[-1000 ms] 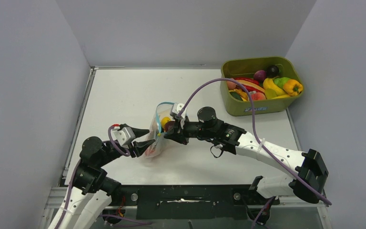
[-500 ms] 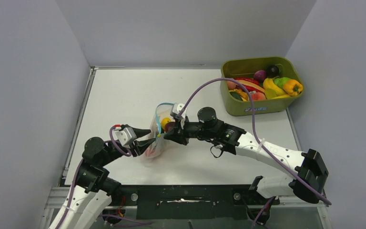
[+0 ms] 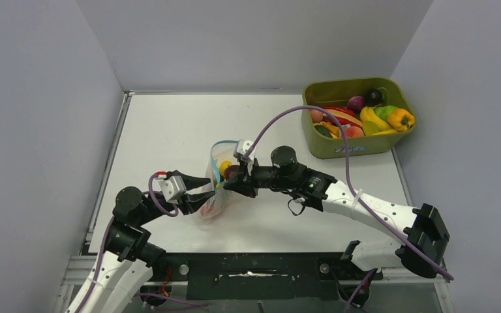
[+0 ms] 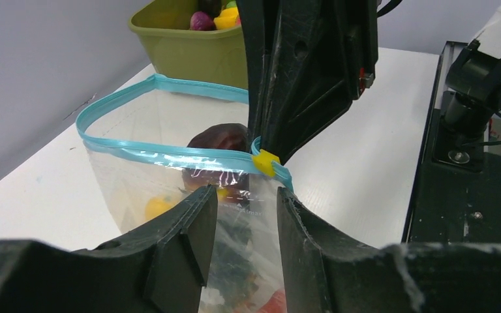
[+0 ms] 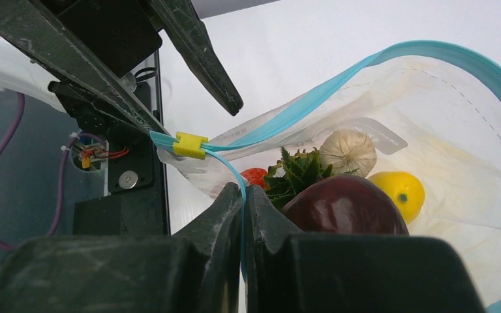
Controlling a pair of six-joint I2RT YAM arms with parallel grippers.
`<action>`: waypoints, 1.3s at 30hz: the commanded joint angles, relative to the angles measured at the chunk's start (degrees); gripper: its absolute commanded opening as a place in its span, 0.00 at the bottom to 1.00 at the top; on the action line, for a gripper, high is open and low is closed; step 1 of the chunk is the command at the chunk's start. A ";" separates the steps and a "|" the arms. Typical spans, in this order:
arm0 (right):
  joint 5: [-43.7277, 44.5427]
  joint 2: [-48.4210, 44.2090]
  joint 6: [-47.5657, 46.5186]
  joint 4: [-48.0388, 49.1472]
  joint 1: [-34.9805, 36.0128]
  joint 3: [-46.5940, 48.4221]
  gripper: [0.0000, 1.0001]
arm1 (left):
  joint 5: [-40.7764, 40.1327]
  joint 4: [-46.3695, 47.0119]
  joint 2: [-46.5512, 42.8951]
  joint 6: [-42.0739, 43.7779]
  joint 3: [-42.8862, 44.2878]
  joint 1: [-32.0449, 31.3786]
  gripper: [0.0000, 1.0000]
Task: Place the food in the zip-top bag and seal the zipper
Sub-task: Zip the zipper food storage bag at the center of the board.
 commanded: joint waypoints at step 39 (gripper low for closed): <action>-4.78 -1.28 -1.17 2.82 -1.44 2.60 0.20 | 1.95 11.56 -1.53 -7.81 -4.63 -0.20 0.00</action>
